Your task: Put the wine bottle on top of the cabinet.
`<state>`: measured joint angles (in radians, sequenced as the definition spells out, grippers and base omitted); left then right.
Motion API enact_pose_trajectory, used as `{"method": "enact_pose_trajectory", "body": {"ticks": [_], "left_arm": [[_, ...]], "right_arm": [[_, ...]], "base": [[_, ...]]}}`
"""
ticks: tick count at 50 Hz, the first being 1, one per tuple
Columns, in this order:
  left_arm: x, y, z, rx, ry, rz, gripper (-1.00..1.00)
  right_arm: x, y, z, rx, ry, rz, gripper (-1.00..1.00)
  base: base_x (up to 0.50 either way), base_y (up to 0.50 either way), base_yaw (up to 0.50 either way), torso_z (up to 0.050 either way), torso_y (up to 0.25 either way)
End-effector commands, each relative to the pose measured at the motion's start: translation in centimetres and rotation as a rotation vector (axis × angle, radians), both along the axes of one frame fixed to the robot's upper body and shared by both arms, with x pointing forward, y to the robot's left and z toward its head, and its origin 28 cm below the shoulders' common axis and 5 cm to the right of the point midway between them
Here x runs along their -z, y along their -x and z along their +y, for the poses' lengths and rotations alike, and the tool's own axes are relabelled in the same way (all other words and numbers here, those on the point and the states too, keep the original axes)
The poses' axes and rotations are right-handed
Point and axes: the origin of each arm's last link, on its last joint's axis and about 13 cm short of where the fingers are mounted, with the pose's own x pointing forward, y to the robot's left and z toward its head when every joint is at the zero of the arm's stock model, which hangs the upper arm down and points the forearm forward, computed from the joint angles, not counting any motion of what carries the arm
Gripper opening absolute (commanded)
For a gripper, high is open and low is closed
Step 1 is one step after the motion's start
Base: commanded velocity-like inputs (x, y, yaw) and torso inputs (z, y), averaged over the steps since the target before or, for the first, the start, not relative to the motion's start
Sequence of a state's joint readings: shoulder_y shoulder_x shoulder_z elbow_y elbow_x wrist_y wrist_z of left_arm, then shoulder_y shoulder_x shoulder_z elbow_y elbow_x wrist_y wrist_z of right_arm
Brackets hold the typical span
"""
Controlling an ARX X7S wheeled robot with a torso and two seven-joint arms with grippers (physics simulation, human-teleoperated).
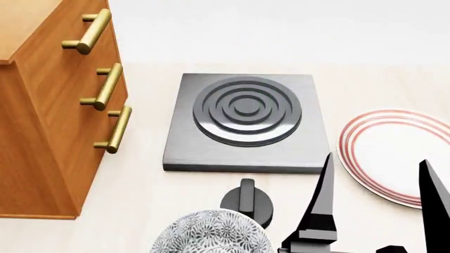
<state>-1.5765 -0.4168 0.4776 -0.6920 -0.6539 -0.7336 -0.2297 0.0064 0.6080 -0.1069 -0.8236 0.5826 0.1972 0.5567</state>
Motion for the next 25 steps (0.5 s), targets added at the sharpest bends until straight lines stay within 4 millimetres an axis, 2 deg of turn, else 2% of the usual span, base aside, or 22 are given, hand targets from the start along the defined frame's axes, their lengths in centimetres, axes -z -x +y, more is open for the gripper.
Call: {"method": "enact_pose_trajectory", "body": {"ticks": [1,25], "left_arm": [[1.8,-0.5,-0.3,-0.003,0.039,0.012,-1.00],[4.7,-0.4,-0.1,0.003,0.084,0.043,-1.00]], "right_arm": [[0.0,0.0,0.0,0.000,0.001,0.002,1.00],[0.0,0.0,0.0,-0.002,0.001,0.001,1.00]], "base": [[0.00,0.00,0.00,0.000,0.000],[0.00,0.00,0.00,0.000,0.001]]}}
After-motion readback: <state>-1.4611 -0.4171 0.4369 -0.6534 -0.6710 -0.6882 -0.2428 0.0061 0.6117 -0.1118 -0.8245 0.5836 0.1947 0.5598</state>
